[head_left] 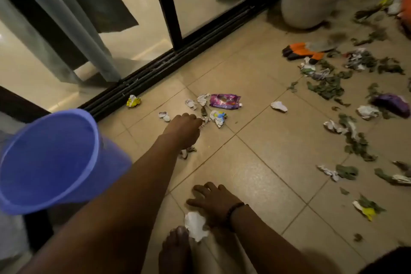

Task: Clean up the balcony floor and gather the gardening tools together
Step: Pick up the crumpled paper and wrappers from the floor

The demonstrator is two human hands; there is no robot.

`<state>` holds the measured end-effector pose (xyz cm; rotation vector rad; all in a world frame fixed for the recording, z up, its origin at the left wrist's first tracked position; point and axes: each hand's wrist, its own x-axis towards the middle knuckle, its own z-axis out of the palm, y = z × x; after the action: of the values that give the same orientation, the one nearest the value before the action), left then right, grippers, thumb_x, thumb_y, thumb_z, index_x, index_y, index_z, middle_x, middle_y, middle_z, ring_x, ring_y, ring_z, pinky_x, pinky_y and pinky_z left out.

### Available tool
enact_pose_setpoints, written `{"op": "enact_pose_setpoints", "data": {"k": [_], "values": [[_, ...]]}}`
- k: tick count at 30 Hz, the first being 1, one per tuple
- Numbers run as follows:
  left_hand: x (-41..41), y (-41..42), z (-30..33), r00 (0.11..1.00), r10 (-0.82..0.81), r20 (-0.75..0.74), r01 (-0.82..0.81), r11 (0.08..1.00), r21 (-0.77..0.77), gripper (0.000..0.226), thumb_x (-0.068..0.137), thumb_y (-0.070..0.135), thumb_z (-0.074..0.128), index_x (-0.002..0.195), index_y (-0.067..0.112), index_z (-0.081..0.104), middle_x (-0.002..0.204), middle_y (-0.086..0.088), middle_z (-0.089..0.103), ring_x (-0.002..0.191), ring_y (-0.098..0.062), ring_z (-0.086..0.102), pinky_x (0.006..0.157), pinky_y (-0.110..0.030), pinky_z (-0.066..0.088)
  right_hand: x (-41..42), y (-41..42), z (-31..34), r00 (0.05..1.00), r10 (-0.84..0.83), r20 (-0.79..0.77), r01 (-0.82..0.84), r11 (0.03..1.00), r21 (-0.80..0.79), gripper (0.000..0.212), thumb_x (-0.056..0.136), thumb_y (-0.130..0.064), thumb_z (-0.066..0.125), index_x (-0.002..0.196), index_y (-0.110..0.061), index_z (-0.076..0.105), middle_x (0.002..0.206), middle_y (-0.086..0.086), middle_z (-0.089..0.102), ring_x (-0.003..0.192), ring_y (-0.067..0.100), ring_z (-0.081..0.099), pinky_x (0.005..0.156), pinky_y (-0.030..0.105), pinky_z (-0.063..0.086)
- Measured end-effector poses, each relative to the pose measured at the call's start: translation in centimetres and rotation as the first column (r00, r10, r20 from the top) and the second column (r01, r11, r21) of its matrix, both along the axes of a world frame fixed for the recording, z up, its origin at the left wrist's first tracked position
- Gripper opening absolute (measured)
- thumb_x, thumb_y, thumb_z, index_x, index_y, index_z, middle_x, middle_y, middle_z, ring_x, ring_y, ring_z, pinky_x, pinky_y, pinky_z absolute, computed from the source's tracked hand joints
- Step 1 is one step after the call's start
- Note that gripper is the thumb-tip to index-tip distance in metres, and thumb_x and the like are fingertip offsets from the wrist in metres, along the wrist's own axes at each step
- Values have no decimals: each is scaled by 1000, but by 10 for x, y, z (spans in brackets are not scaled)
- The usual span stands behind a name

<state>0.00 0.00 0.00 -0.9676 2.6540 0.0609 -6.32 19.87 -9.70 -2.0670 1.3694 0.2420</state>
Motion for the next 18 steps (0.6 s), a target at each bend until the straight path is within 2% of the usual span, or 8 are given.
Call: {"op": "enact_pose_setpoints", "data": {"k": [3, 6, 9, 11, 13, 15, 17, 18], "values": [[12, -5, -3, 999, 3, 40, -5, 999, 47, 36, 103, 26, 44, 135, 14, 55, 131, -9, 58, 117, -29, 54, 92, -38, 45, 22, 12, -16, 998, 42, 49, -44, 999, 29, 77, 79, -34, 76, 144, -34, 35, 159, 10, 14, 139, 35, 20, 104, 57, 31], [26, -11, -8, 998, 30, 50, -34, 995, 89, 37, 103, 28, 44, 137, 16, 53, 135, -9, 56, 119, -29, 53, 91, -37, 45, 35, 19, -41, 991, 101, 92, -97, 994, -44, 54, 79, -22, 74, 129, -24, 52, 149, 14, 33, 125, 39, 39, 88, 54, 47], [35, -17, -7, 987, 158, 39, -162, 968, 192, 38, 104, 30, 44, 139, 16, 51, 137, -9, 53, 124, -29, 50, 91, -37, 43, 26, 21, -42, 998, 15, 66, -9, 997, -82, 34, 90, -12, 62, 123, -15, 56, 131, 12, 45, 111, 35, 52, 81, 43, 51], [35, -23, -3, 968, 252, 8, -246, 936, 254, 38, 105, 32, 43, 138, 16, 51, 135, -10, 55, 122, -29, 51, 92, -38, 45, 9, 13, -26, 978, -186, 90, 196, 974, -116, 22, 95, -17, 55, 116, -14, 58, 117, 8, 54, 99, 26, 59, 76, 29, 47], [31, -28, 0, 943, 331, -34, -303, 898, 320, 39, 105, 37, 41, 135, 15, 53, 130, -12, 60, 116, -29, 54, 93, -38, 47, -15, -4, -6, 880, -456, 131, 472, 869, -148, 14, 94, -22, 53, 100, -13, 61, 101, 2, 59, 89, 20, 62, 68, 18, 43], [21, -30, 7, 898, 437, -58, -374, 824, 427, 45, 105, 45, 38, 136, 15, 53, 130, -12, 61, 116, -28, 55, 98, -40, 46, -40, -37, 20, 720, -649, 244, 689, 710, -143, 11, 92, -18, 57, 99, -13, 64, 104, 3, 58, 96, 22, 60, 73, 19, 41], [10, -32, 18, 797, 604, -27, -448, 620, 644, 58, 103, 55, 32, 141, 14, 46, 135, -13, 58, 115, -28, 57, 97, -41, 48, -58, -70, 46, 497, -759, 420, 856, 507, -98, 16, 91, -12, 61, 106, -12, 65, 106, 4, 62, 95, 20, 58, 76, 23, 41], [4, -32, 23, 718, 696, 26, -455, 441, 774, 65, 102, 60, 31, 144, 13, 41, 136, -14, 57, 112, -29, 59, 93, -42, 50, -64, -85, 61, 406, -758, 510, 896, 441, -58, 21, 89, -8, 63, 110, -12, 62, 104, 2, 63, 91, 17, 57, 73, 21, 40]]}}
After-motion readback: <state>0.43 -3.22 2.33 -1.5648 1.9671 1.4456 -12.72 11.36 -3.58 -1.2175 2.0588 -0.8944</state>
